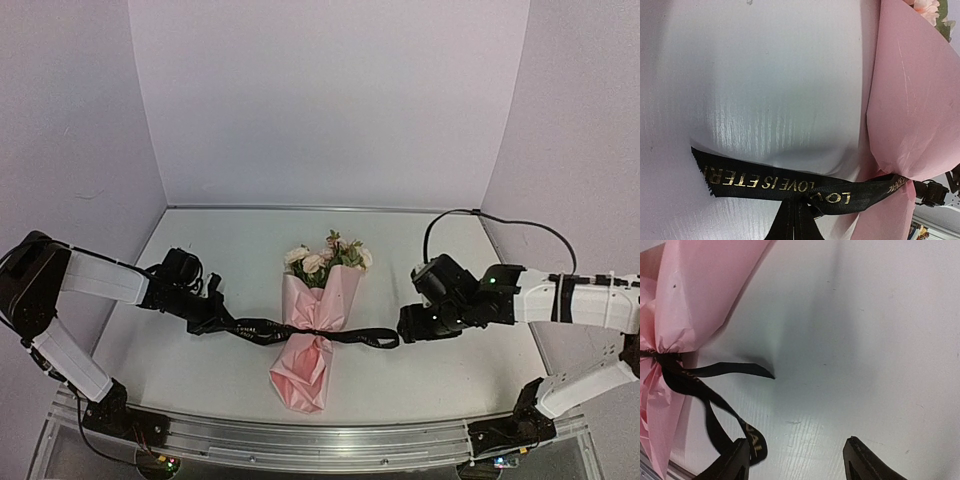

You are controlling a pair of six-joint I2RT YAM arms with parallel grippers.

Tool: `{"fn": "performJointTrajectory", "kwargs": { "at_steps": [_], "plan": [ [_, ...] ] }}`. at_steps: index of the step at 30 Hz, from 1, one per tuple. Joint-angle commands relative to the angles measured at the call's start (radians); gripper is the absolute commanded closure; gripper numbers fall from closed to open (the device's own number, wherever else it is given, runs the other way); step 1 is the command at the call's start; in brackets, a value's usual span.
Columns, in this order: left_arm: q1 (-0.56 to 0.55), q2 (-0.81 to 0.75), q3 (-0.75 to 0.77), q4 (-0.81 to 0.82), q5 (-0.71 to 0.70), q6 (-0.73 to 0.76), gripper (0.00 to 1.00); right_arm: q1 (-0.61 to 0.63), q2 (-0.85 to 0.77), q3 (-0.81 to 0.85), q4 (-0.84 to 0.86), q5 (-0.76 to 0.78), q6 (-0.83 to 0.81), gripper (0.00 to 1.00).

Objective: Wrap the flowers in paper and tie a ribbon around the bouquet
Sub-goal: Tie the half-tied ribbon around the folded bouquet, then reset both arms

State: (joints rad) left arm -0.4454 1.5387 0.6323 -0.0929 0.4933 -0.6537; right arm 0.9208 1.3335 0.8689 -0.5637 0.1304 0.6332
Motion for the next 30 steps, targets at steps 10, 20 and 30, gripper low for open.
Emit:
{"fn": "performJointTrajectory", "kwargs": {
  "at_steps": [10, 20, 30],
  "plan": [
    [-0.007, -0.123, -0.023, 0.104, 0.006, -0.012, 0.92, -0.143, -0.121, -0.106, 0.116, -0.209, 0.045, 0.27],
    [-0.009, -0.297, 0.098, 0.039, -0.096, 0.036, 0.11, -0.158, -0.171, -0.057, 0.122, -0.149, 0.066, 0.02],
    [-0.009, -0.348, 0.299, -0.009, -0.213, 0.067, 0.0, -0.158, -0.29, -0.032, 0.12, 0.056, 0.084, 0.02]
  ]
}}
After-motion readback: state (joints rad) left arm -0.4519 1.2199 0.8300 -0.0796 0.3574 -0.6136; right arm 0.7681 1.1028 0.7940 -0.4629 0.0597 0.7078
